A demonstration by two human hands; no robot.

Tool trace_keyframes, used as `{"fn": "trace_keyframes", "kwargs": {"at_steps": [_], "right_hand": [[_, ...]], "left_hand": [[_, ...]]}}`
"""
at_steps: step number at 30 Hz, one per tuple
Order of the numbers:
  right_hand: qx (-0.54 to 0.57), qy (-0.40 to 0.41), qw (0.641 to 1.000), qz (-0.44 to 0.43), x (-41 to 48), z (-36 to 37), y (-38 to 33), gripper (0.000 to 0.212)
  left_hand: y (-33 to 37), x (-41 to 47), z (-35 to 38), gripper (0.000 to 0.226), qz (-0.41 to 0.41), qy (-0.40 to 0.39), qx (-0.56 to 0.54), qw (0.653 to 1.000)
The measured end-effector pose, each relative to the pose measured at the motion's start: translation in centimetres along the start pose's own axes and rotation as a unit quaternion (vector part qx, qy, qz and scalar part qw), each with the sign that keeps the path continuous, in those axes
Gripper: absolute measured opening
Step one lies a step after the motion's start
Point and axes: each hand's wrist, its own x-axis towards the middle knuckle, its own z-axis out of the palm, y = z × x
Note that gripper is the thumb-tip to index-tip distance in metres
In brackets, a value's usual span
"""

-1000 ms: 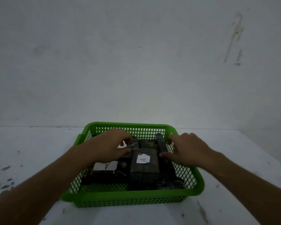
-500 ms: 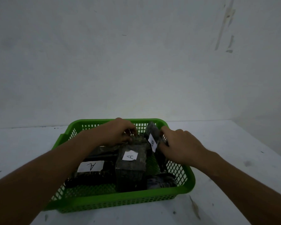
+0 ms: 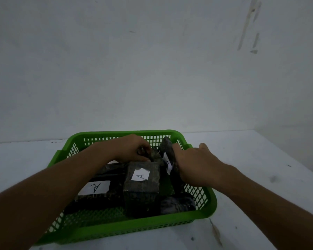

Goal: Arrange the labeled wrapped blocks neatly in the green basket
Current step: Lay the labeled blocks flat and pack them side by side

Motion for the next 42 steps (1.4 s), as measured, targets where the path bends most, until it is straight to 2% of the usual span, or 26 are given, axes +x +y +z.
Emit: {"fn": "trace_keyframes", "kwargs": {"at_steps": [4,8,10,14,19,26,30,33,39,42], "right_hand": [[-0.020,0.014,1.000,-0.012,0.1,0.4,0.0,0.032],[-0.026,0.030,0.999,-0.013,0.3,1.0,-0.2,0.023],[-0.025,0.044,0.999,-0.013,0.4,1.0,-0.1,0.019],[-0.037,0.065,0.997,-0.010,0.3,0.9,0.0,0.025],[-0.058,0.074,0.996,-0.003,0.4,0.6,0.3,0.023],[-0.028,0.047,0.999,0.002,1.8,1.0,0.8,0.046],[-0.017,0.055,0.998,0.004,1.6,1.3,0.9,0.044],[-0.020,0.056,0.998,0.002,1.4,1.3,0.9,0.041],[-0.029,0.057,0.998,-0.004,1.4,1.3,0.8,0.045],[-0.029,0.065,0.997,-0.007,1.4,1.4,0.8,0.043]], "left_hand": [[0.0,0.5,-0.2,0.048,-0.025,-0.027,0.024,0.999],[0.4,1.4,0.1,0.039,-0.038,-0.045,0.067,0.996],[0.7,1.5,0.0,0.032,-0.022,-0.044,0.058,0.997],[1.2,1.0,-1.0,0.043,-0.003,-0.040,0.000,0.999],[0.6,0.7,-1.5,0.034,0.004,0.006,-0.064,0.998],[0.5,1.1,-1.3,0.044,0.060,0.133,-0.036,0.989],[0.3,1.4,-0.4,0.044,0.042,0.098,-0.019,0.994],[0.0,1.6,-0.1,0.046,0.047,0.108,-0.006,0.993],[-0.7,1.7,-1.2,0.033,0.031,0.121,-0.052,0.991],[-0.8,1.5,-1.1,0.026,0.005,0.131,-0.133,0.982]]}}
